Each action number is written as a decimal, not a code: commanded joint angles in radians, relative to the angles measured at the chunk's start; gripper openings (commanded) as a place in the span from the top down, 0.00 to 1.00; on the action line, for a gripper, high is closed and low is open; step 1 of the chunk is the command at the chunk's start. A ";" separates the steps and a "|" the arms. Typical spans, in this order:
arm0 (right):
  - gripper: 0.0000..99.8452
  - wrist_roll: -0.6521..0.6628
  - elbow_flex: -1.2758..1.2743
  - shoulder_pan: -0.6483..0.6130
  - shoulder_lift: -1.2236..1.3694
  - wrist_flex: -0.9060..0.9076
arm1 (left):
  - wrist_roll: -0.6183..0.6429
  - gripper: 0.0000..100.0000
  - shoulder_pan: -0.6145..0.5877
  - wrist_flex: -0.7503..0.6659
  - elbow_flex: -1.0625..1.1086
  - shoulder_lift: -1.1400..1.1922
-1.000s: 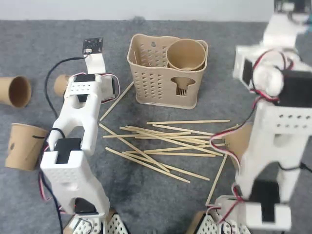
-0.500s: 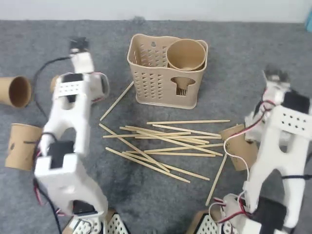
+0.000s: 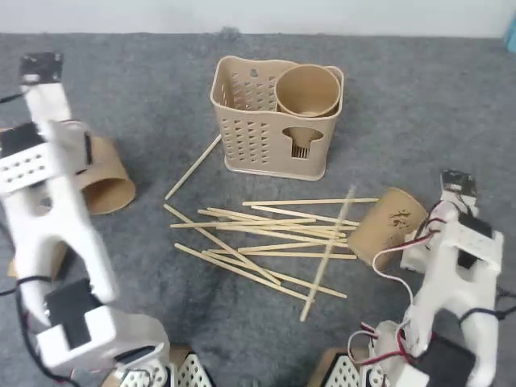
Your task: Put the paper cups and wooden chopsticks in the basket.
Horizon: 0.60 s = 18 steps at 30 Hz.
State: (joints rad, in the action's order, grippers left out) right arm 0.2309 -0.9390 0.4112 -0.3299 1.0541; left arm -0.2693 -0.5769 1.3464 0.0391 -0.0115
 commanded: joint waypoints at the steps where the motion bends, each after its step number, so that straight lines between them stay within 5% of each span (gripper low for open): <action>1: 0.86 0.025 -0.003 0.010 -0.022 -0.041 | -0.101 0.98 -0.081 0.015 -0.091 -0.057; 6: 0.86 0.037 -0.008 0.007 -0.021 -0.044 | -0.353 0.98 -0.114 0.014 -0.108 -0.057; 12: 0.86 0.064 -0.008 0.007 -0.021 -0.039 | -0.436 0.98 -0.129 0.028 -0.097 -0.055; 18: 0.86 0.066 -0.009 0.007 -0.021 -0.038 | -0.632 0.83 -0.146 0.081 -0.082 -0.055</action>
State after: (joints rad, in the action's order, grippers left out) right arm 0.2800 -0.9528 0.4158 -0.3330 1.0249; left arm -0.8416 -0.7027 1.4246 -0.0269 -0.0115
